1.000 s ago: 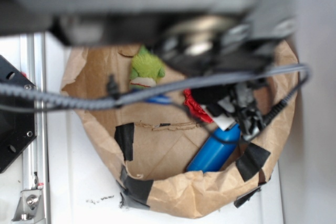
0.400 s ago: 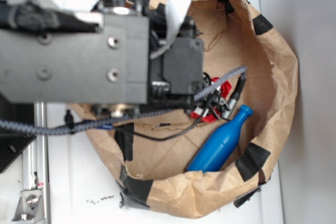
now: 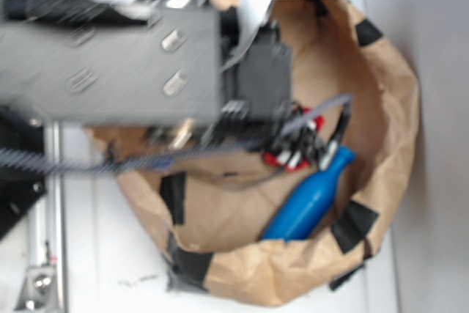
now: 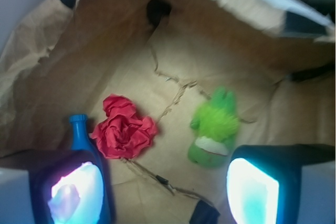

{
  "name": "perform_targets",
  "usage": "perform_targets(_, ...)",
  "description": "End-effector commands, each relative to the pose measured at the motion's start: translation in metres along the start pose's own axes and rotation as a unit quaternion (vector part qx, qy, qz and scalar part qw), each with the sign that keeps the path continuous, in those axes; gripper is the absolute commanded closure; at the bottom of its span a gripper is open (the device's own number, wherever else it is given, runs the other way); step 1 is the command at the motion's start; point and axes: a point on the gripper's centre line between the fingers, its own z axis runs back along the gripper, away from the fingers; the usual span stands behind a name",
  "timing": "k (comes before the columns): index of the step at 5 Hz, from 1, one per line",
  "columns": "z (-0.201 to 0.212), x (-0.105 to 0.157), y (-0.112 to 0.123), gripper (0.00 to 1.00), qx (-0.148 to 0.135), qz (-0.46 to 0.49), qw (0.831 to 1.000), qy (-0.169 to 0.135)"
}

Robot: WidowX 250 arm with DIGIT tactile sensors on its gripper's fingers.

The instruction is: Grab the green animal.

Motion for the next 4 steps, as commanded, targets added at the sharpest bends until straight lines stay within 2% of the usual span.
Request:
perform_targets(1, -0.031, 0.022, 0.019, 0.00, 0.039, 0.080, 0.996, -0.015)
perform_targets(2, -0.036, 0.017, 0.019, 0.00, 0.058, 0.100, 0.991, -0.061)
perform_targets(3, -0.041, 0.005, 0.032, 0.00, 0.071, 0.126, 0.987, -0.074)
perform_targets(4, -0.041, 0.005, 0.036, 0.00, 0.068, 0.128, 0.987, -0.073)
